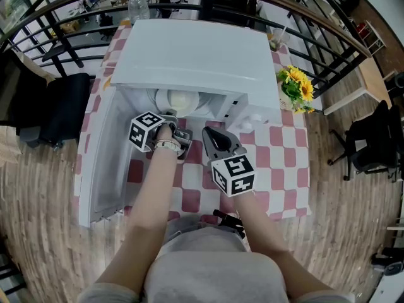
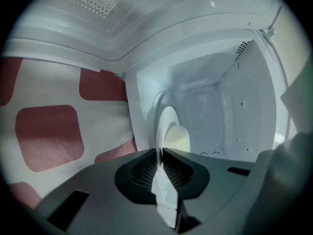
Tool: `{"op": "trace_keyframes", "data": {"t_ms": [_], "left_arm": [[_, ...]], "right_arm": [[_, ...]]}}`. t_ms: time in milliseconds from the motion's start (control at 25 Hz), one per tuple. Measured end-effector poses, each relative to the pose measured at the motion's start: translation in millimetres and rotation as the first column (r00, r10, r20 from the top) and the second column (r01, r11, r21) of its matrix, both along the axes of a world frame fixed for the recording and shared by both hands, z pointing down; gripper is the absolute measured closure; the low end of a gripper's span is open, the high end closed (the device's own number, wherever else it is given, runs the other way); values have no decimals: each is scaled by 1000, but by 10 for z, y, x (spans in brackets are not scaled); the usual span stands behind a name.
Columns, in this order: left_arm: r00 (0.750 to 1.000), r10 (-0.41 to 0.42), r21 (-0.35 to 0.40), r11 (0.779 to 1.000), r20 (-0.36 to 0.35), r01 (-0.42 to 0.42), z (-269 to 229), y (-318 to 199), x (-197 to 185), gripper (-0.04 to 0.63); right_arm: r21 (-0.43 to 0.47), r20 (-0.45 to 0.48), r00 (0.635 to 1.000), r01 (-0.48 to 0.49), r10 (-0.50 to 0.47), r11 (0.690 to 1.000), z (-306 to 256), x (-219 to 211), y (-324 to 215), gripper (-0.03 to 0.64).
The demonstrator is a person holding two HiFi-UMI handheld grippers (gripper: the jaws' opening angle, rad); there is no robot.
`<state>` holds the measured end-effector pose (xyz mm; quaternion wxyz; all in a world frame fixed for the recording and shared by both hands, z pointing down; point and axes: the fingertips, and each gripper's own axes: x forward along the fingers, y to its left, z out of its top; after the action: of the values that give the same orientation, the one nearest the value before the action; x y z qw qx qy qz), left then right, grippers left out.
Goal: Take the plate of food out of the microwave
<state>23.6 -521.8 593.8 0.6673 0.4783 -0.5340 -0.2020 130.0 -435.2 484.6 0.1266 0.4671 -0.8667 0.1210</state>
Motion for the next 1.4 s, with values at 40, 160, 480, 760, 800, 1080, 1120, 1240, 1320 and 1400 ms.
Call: {"op": "trace_keyframes", "data": {"t_ms": [40,160,480,760,800,1080,1120,1240,1320,1400], "left_arm": [[1000,-2,8,1000,-3,2,-10,9,-6,557],[999,-23,52,998,-31,25,-45,16,-9,565],[993,-54,201,977,-109,75,-140,47,-2,578],[994,-28,221,974,-105,51,-189,125,36,578],[994,-23,226,973,-106,46,-206,148,48,578],[994,1,268,963,-109,28,-369,333,72,578],[994,3,271,962,-109,27,-396,369,71,578],[994,7,279,960,-113,25,-469,483,68,578],[993,13,284,958,-115,21,-520,558,77,578],[993,22,292,956,-115,12,-576,628,91,578]], "right_arm": [[1,1,1000,-1,1,1000,1,-1,4,589],[1,7,1000,-9,9,1000,6,13,-6,589],[20,15,1000,-7,7,1000,-55,-22,33,589],[40,15,999,-29,28,999,-133,34,83,589],[43,15,999,-32,31,999,-150,43,101,589],[70,7,999,-46,46,996,-278,80,263,589],[74,6,999,-48,48,996,-306,80,297,589],[84,3,998,-55,55,995,-382,81,409,589],[90,-1,998,-56,56,994,-421,86,482,589],[96,-6,998,-56,57,994,-456,95,539,589]]}}
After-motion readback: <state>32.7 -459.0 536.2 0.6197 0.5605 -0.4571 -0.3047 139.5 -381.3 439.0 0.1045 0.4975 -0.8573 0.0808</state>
